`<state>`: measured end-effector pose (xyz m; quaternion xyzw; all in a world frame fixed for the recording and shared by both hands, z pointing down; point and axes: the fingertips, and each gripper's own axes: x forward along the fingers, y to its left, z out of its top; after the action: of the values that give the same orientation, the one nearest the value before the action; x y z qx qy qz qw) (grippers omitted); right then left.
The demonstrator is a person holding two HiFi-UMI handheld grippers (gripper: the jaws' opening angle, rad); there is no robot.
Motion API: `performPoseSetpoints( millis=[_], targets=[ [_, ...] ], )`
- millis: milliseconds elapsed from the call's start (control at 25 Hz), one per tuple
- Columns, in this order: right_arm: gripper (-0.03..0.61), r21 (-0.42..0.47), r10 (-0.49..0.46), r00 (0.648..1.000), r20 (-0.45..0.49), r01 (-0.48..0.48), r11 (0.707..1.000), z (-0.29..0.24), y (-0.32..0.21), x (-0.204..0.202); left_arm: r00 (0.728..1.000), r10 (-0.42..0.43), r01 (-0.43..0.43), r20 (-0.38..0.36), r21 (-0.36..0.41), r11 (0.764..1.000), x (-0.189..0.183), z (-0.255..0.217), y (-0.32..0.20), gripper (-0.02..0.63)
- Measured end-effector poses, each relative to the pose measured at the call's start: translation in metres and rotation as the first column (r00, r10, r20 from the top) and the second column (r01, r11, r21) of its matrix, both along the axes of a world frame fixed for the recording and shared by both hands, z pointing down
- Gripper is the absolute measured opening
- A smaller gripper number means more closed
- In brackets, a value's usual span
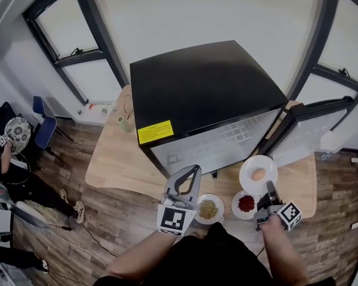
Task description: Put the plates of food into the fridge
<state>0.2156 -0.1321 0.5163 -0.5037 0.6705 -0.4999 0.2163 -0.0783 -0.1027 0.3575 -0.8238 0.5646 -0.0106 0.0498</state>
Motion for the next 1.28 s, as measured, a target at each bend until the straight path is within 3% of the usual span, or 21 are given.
performPoseSetpoints(
  millis=[520,1280],
  targets=[
    [0.034,0.035,-0.190,0.981,0.025,0.189,0.981,-0.026,-0.036,-0.088,0.984,-0.164,0.166,-0.069,0.021,0.986,-0.056,-0.021,0.027,0.004],
    [0.035,0.056,-0.382,0.923,0.042,0.380,0.923,-0.037,-0.075,-0.199,0.930,-0.365,0.366,-0.052,0.014,0.931,-0.138,-0.022,0.045,0.004]
  ],
)
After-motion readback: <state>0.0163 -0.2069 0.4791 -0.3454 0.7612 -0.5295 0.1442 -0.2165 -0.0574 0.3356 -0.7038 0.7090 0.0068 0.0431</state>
